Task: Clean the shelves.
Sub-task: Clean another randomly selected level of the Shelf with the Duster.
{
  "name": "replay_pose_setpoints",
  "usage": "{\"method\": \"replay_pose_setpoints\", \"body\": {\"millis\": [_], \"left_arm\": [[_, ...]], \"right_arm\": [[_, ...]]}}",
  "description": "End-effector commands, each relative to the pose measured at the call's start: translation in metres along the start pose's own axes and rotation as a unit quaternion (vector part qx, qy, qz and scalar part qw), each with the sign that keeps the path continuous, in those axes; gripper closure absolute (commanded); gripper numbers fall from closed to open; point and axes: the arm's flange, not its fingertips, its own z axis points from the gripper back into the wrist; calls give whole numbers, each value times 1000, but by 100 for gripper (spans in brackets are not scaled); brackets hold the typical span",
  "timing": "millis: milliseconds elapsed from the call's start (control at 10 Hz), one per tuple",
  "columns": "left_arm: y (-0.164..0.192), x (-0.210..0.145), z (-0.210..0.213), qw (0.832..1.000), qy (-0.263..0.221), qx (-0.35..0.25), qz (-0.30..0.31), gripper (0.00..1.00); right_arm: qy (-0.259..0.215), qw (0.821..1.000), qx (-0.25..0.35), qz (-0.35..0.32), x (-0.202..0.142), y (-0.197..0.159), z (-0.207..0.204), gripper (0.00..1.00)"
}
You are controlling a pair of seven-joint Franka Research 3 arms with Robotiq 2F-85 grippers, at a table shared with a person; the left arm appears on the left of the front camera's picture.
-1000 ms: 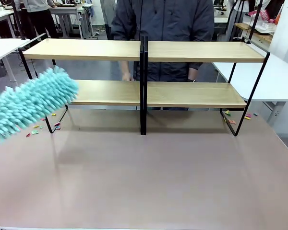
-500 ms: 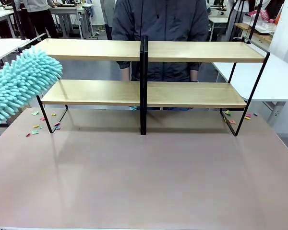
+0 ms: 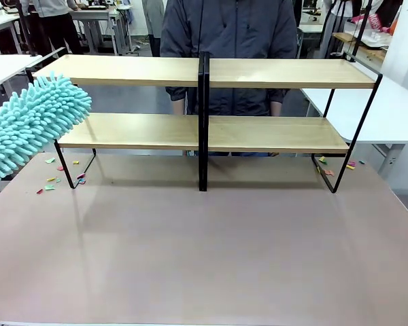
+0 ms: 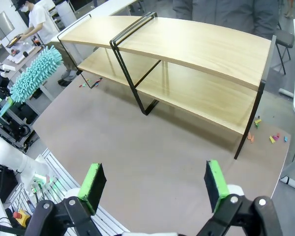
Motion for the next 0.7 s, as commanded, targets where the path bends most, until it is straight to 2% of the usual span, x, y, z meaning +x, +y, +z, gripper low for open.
{"method": "replay_pose_setpoints", "body": {"millis": [0, 200, 300, 600], "left_arm": [[-2, -4, 1, 1000, -1, -3, -14, 87], [0, 0, 0, 1000, 0, 0, 0, 87], [-2, 2, -13, 998, 61, -1, -19, 87], [-4, -1, -42, 984, 176, -10, -37, 87]], "right_arm": [[-3, 1000, 7, 2, 0, 0, 0, 0], [-3, 1000, 7, 2, 0, 0, 0, 0], [-3, 1000, 7, 2, 0, 0, 0, 0], [-3, 1000, 7, 2, 0, 0, 0, 0]]}}
